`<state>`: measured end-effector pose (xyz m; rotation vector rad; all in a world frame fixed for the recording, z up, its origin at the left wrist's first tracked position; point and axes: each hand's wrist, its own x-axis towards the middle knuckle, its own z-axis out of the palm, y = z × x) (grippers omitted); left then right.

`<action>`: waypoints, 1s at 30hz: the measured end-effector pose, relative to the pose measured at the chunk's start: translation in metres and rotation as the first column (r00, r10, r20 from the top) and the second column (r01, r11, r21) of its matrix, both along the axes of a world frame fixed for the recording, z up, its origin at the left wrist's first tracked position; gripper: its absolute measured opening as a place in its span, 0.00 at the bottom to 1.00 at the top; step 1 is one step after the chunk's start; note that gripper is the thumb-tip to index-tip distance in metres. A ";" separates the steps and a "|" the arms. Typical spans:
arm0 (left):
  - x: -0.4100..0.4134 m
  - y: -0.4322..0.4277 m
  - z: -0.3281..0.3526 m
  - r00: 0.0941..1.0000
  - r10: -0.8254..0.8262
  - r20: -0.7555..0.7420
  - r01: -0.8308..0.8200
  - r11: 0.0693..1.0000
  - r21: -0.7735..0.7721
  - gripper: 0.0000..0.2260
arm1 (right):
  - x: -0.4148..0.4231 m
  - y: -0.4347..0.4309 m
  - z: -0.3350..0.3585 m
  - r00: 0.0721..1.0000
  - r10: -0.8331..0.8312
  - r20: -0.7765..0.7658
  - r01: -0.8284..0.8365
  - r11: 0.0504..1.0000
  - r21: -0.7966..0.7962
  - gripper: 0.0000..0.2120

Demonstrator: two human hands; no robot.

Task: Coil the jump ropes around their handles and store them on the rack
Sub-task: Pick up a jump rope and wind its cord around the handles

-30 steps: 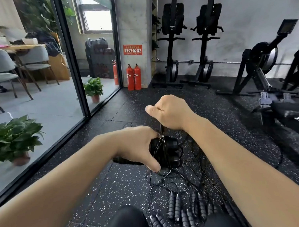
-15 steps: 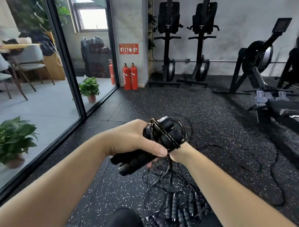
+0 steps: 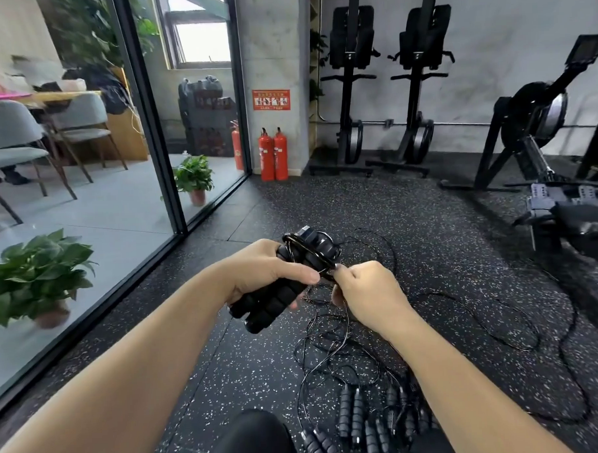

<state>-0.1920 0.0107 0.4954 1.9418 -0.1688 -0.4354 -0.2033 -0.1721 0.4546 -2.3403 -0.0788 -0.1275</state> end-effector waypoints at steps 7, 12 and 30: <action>0.011 0.020 -0.010 0.976 0.177 0.128 -0.199 0.963 0.181 0.16 | -0.014 -0.006 0.021 0.979 -0.040 0.198 0.100 0.947 -0.305 0.22; 0.014 0.016 -0.016 0.957 0.199 0.210 -0.251 0.933 0.259 0.14 | -0.021 0.008 0.036 0.928 0.048 0.371 0.107 0.916 -0.387 0.25; -0.022 -0.030 0.013 0.834 -0.463 0.300 -0.058 0.469 0.882 0.20 | 0.019 0.014 0.067 0.817 0.429 0.386 -0.199 0.838 -0.508 0.29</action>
